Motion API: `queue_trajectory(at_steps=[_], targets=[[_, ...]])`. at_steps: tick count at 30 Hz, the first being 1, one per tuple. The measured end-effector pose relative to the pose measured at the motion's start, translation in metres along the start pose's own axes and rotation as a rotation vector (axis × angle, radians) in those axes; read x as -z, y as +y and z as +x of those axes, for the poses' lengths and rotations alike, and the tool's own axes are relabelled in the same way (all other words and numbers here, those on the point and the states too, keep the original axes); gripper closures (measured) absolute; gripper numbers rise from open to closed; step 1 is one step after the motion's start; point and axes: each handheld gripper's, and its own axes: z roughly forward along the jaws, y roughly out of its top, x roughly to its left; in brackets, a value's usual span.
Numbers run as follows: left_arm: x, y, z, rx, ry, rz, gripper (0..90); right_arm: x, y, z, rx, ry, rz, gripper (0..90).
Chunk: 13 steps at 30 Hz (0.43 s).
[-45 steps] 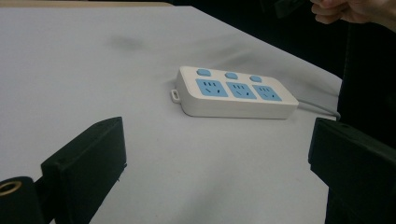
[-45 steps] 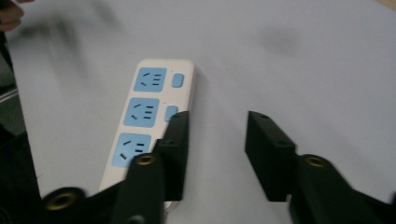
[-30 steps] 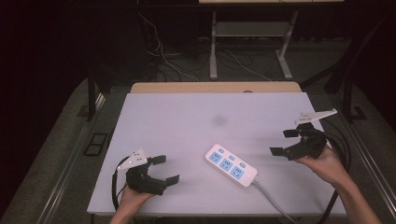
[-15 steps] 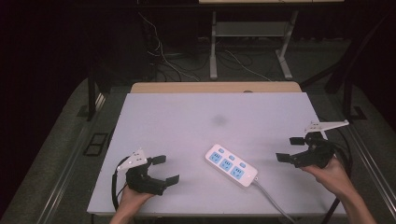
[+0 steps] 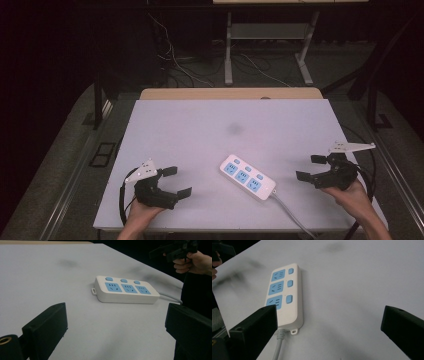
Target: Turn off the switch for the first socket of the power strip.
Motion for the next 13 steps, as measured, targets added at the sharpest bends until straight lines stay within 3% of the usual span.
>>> queue_trajectory(at_steps=[13], targets=[[0.0, 0.0, 0.0, 0.001, 0.002, 0.003, 2.9, -0.012, -0.034, 0.002, -0.026, 0.001, -0.025, 0.5]])
